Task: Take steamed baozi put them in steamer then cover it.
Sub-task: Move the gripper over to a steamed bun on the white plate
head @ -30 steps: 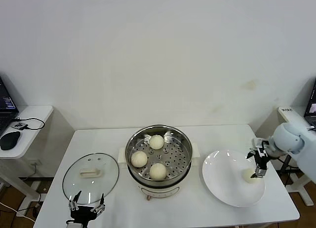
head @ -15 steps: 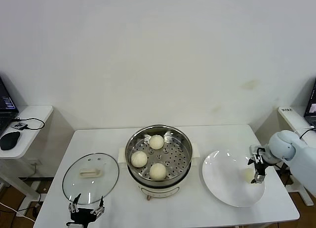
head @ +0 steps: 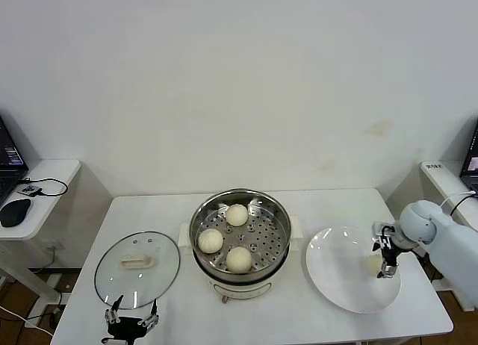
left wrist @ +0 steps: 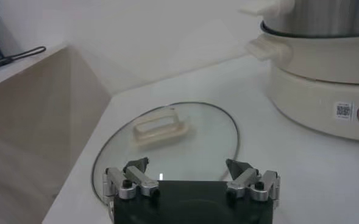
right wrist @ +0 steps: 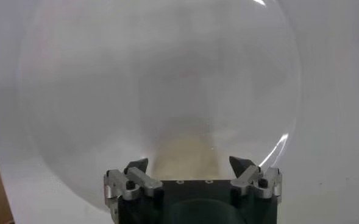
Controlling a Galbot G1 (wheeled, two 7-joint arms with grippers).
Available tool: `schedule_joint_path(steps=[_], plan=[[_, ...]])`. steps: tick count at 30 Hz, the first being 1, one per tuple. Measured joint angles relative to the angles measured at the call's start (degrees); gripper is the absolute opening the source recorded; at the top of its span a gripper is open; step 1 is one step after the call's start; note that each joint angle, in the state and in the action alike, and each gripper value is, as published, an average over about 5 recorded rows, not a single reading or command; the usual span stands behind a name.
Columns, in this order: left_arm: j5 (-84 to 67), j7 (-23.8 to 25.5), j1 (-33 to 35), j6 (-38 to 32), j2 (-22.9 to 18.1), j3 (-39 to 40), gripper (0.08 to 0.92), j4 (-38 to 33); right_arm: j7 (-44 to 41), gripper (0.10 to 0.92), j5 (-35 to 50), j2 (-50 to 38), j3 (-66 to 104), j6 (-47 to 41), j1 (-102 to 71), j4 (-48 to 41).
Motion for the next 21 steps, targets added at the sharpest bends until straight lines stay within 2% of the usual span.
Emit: schedule_joint_path(steps=[7, 15, 21], plan=[[0.19, 0.01, -0.25, -0.01, -0.14, 0.10, 0.823, 0.56, 0.09, 0.817, -0.26, 0.78, -0.29, 0.08, 0.62, -1.36], [0.23, 0.02, -0.48, -0.01, -0.20, 0.15, 0.823, 0.85, -0.07, 0.665, -0.20, 0.75, -0.42, 0.17, 0.71, -1.82], [0.28, 0.00, -0.44, -0.02, -0.27, 0.26, 0.823, 0.94, -0.15, 0.640, -0.05, 0.23, -0.11, 0.06, 0.58, -1.69]])
